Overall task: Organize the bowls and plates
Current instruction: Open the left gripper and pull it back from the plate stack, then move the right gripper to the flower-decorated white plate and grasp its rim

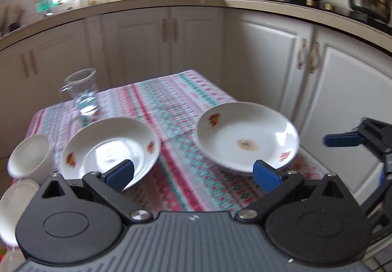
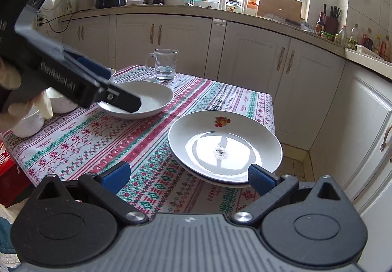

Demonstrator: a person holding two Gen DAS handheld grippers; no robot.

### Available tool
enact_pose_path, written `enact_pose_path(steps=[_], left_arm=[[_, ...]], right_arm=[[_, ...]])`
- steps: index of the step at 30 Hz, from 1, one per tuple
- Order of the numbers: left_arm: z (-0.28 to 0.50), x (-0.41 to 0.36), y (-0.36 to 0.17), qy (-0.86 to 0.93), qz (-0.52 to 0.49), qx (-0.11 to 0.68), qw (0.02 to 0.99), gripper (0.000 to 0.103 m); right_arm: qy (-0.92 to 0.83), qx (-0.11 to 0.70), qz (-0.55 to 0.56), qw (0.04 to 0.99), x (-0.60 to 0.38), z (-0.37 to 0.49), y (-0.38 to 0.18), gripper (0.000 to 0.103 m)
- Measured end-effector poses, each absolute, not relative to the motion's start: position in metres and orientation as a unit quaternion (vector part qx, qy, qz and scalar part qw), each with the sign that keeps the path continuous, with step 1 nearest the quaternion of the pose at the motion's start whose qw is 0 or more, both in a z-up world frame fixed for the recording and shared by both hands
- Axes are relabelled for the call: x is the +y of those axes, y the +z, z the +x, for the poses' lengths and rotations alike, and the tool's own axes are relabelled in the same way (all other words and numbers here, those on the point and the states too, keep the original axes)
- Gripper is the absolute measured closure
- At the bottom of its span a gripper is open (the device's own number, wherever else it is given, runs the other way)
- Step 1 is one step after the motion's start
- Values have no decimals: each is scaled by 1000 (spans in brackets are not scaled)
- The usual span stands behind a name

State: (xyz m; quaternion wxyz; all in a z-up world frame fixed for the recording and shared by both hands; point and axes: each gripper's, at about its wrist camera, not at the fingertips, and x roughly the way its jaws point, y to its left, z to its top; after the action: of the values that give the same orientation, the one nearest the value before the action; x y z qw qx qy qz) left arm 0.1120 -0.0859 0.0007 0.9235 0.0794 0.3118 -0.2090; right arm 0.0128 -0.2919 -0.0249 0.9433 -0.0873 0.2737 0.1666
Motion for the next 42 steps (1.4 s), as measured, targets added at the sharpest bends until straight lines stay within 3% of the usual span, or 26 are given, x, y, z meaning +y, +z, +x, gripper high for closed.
enact_pose_path(steps=[10,26,33,42], left_arm=[[126,-50,-51,-88,50,306,947,1],[174,-38,-93,-54,21,353,934,0],[183,-38,-93,-50,19,353,934,0],[198,-39,-91,-49,19,367,929,0]], right_arm=[[192,298,-100,930,-269,21,-24,0],[234,336,-161,898,-240,91,-7,0],[244,364,-121,891,-243,136,0,0],[285,368,-155,871,-216,180,5,0]])
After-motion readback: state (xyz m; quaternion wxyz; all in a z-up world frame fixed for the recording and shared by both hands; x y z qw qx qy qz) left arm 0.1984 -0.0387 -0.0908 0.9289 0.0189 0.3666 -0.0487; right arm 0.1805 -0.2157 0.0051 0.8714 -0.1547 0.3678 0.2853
